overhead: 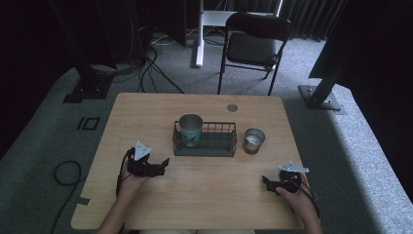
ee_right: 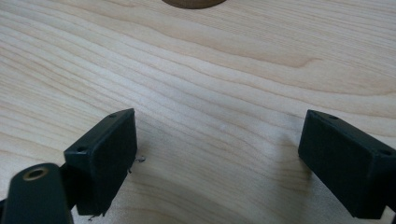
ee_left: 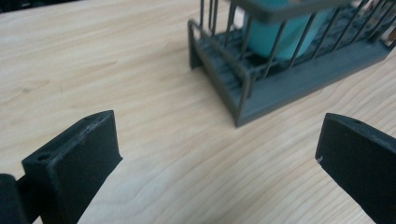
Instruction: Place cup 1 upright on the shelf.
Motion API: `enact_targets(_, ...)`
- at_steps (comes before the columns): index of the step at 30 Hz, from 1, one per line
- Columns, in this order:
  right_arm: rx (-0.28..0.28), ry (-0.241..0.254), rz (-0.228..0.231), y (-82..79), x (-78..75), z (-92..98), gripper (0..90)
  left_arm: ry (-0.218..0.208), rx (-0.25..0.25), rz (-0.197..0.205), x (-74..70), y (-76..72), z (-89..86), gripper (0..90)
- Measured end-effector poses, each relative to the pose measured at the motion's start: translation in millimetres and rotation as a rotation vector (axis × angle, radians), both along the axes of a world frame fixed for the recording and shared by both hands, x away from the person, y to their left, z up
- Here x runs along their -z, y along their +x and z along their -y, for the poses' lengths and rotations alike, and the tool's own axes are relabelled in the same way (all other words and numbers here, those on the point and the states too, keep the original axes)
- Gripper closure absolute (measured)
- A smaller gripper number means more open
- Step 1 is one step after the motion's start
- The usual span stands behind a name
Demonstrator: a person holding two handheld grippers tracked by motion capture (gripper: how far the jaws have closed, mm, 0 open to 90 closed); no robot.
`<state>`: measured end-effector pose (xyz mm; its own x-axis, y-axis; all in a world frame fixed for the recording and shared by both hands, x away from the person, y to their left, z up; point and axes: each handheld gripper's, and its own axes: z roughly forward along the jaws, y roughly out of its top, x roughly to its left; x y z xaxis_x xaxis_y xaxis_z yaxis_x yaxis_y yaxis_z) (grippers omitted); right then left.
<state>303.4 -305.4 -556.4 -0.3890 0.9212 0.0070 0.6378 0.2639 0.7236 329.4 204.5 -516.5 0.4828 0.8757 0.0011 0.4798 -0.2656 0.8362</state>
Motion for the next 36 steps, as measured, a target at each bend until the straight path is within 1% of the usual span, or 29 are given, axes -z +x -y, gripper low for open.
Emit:
enact_targets(3,0.0,0.001,0.0,0.0,0.0,0.0,11.3,-0.002,-0.009,-0.013,4.6,-2.3,-5.0,0.3)
enact_targets(5,0.0,0.001,0.0,0.0,0.0,0.0,11.2,0.005,-0.017,-0.024,7.9,-3.7,-9.8,0.3)
enact_targets(8,0.0,0.001,0.001,0.0,0.1,0.0,11.3,0.003,-0.037,-0.037,12.0,-5.2,-17.1,0.3)
enact_targets(13,0.0,0.001,0.0,0.0,0.0,0.0,11.2,0.018,-0.05,-0.062,15.9,-7.5,-24.0,0.3)
enact_targets(17,0.0,0.001,0.001,0.0,0.1,0.0,11.2,0.014,-0.07,-0.067,17.0,-10.3,-30.4,0.3)
enact_targets(21,0.0,0.001,0.001,0.0,0.1,0.0,11.2,0.031,-0.092,-0.08,19.7,-14.1,-37.9,0.3)
enact_targets(25,0.0,0.001,0.001,0.0,0.1,0.0,11.2,0.034,-0.104,-0.089,21.9,-19.3,-44.8,0.3)
enact_targets(27,0.0,0.001,0.0,0.0,0.0,0.0,11.2,0.033,-0.118,-0.088,22.3,-21.9,-47.9,0.3)
enact_targets(30,0.0,0.001,0.001,0.0,0.1,0.0,11.2,0.027,-0.14,-0.097,23.5,-26.1,-52.3,0.3)
enact_targets(36,0.0,0.001,0.001,0.0,0.1,0.0,11.2,0.054,-0.191,-0.121,27.1,-34.0,-57.3,0.3)
